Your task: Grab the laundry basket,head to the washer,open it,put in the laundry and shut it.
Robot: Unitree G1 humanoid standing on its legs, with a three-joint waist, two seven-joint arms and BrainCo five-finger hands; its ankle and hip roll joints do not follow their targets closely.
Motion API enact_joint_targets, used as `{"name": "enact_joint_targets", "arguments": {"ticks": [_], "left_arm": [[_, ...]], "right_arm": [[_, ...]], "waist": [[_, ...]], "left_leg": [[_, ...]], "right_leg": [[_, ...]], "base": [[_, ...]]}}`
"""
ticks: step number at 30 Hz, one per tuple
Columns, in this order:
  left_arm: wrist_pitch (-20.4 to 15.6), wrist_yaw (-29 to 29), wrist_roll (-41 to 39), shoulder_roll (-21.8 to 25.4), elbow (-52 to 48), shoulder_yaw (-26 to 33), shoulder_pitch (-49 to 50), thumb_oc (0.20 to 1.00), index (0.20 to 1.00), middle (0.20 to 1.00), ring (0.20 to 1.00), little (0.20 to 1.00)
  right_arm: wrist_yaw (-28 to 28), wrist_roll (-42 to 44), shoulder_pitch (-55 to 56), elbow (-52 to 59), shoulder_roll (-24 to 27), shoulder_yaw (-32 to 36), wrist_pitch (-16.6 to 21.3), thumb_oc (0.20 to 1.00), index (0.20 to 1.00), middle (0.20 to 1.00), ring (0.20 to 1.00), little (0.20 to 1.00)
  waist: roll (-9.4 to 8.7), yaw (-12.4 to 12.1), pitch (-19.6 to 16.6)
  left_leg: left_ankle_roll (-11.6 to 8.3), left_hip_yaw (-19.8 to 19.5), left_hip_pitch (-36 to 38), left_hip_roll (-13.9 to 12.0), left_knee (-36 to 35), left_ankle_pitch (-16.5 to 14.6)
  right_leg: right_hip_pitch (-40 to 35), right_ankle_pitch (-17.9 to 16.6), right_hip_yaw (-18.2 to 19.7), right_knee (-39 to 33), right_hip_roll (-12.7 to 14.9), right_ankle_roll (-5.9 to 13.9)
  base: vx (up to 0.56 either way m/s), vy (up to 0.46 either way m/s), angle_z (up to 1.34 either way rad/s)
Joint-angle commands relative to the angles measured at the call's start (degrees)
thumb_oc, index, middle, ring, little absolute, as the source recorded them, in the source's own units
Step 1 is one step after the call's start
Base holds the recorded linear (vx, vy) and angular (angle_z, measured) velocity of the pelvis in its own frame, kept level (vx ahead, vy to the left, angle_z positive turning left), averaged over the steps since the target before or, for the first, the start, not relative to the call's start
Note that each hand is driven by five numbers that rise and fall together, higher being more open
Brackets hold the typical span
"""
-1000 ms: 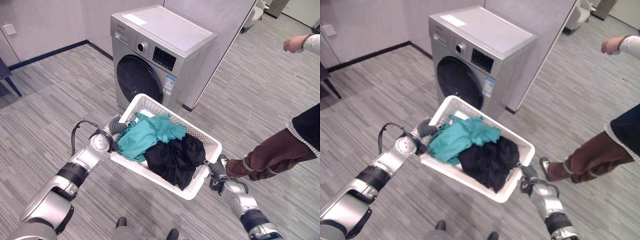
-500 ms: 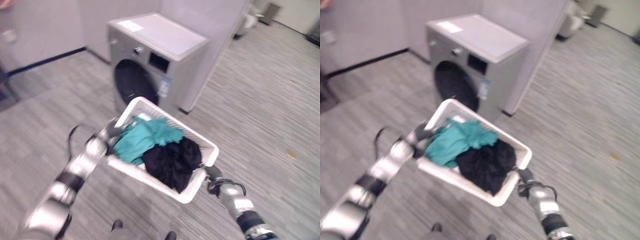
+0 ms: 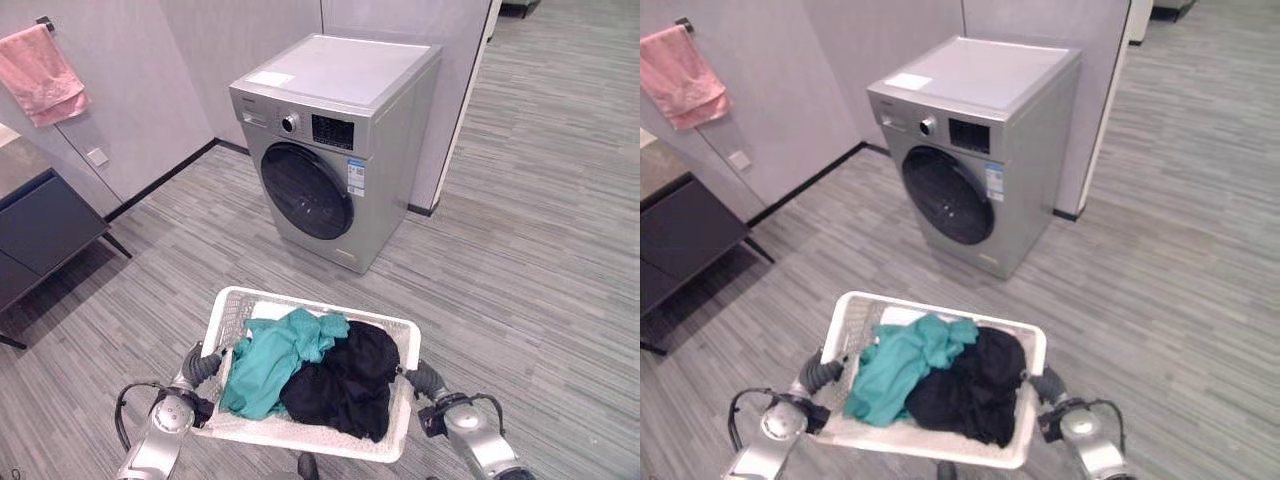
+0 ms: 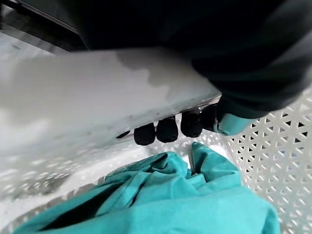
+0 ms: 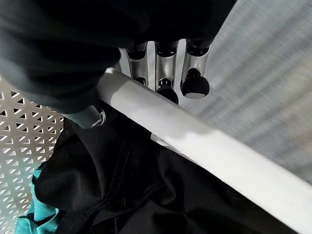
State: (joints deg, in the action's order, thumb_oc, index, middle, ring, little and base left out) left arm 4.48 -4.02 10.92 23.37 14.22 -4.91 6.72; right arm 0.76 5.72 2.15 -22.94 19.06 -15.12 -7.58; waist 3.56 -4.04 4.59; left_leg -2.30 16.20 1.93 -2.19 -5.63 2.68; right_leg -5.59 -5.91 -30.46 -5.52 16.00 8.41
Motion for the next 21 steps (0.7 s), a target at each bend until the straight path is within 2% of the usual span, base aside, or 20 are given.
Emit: {"name": "enact_joint_targets", "arguments": {"ticks": [1,7,10,14,16,18,19,21], "left_arm": [[-1.9,-2.5,1.4,3.4,0.7,5.1,-5.4,0.2,0.2,0.2,0.2,0.2],[-2.0,-2.1,1.1,5.3,-2.2,8.1,-5.1,0.2,0.2,0.2,0.2,0.2],[-2.2,-2.3,1.0,6.7,-4.0,9.2,-6.5,0.2,0.2,0.2,0.2,0.2],[-2.2,-3.3,0.4,9.6,-6.4,10.4,-10.3,0.2,0.2,0.2,0.2,0.2],[-1.8,-4.8,-0.4,11.9,-7.1,10.2,-13.7,0.2,0.2,0.2,0.2,0.2],[-1.9,-5.4,-1.4,12.8,-6.7,9.4,-15.9,0.2,0.2,0.2,0.2,0.2],[-2.3,-6.1,-2.1,13.3,-6.0,8.0,-17.9,0.2,0.2,0.2,0.2,0.2],[-2.4,-6.3,-2.2,13.2,-5.7,7.8,-18.3,0.2,0.2,0.2,0.2,0.2]], "right_arm": [[1.2,1.1,-2.2,4.8,2.1,3.8,4.1,0.2,0.2,0.2,0.2,0.2],[1.5,0.0,-4.6,11.7,4.8,7.0,3.2,0.2,0.2,0.2,0.2,0.2],[1.2,0.1,-7.1,13.4,6.5,8.6,3.0,0.2,0.2,0.2,0.2,0.2],[0.4,0.5,-11.3,13.9,8.3,10.1,2.5,0.2,0.2,0.2,0.2,0.2],[-0.5,2.3,-14.5,15.1,9.6,10.6,2.4,0.2,0.2,0.2,0.2,0.2],[-1.3,3.1,-17.3,14.9,10.3,10.2,2.7,0.2,0.2,0.2,0.2,0.2],[-1.8,4.0,-18.9,14.4,11.7,10.4,3.0,0.2,0.2,0.2,0.2,0.2],[-1.8,4.2,-19.1,14.2,11.8,10.5,3.1,0.2,0.2,0.2,0.2,0.2]], "waist": [[0.01,-0.4,-0.3],[-2.68,-1.9,-0.4],[-4.2,-2.8,-0.2],[-5.45,-3.7,0.8],[-5.27,-3.0,2.0],[-4.99,-2.7,3.0],[-4.78,-1.2,3.6],[-4.69,-1.5,3.7]], "left_leg": [[0.95,2.3,0.8,-0.2,0.7,-5.3],[2.06,1.9,1.4,0.6,1.0,-6.5],[2.87,1.2,0.8,1.1,3.9,-8.2],[4.84,0.2,1.2,2.5,6.7,-10.8],[7.24,-1.8,3.4,3.6,7.6,-12.2],[8.42,-3.1,4.5,4.4,8.2,-13.1],[8.91,-5.1,5.7,4.9,8.0,-13.1],[8.81,-4.9,5.6,4.8,8.0,-13.2]], "right_leg": [[-2.6,3.5,-2.2,1.1,3.1,1.83],[-2.1,2.7,-2.1,2.3,4.4,2.53],[-2.2,3.0,-2.3,4.3,5.5,2.58],[-0.4,3.9,-1.1,13.6,8.4,2.7],[2.8,2.9,2.5,27.4,10.3,2.32],[5.9,3.8,5.4,34.5,9.9,2.26],[9.9,6.5,10.8,36.6,5.3,1.14],[10.3,6.8,11.1,36.9,5.2,0.95]], "base": [[0.01,0.035,-0.05],[0.02,0.066,-0.01],[0.02,0.087,0.01],[0.03,0.16,0.09],[0.1,0.28,0.29],[0.1,0.199,0.22],[0.08,0.09,-0.05],[0.03,0.022,0.35]]}}
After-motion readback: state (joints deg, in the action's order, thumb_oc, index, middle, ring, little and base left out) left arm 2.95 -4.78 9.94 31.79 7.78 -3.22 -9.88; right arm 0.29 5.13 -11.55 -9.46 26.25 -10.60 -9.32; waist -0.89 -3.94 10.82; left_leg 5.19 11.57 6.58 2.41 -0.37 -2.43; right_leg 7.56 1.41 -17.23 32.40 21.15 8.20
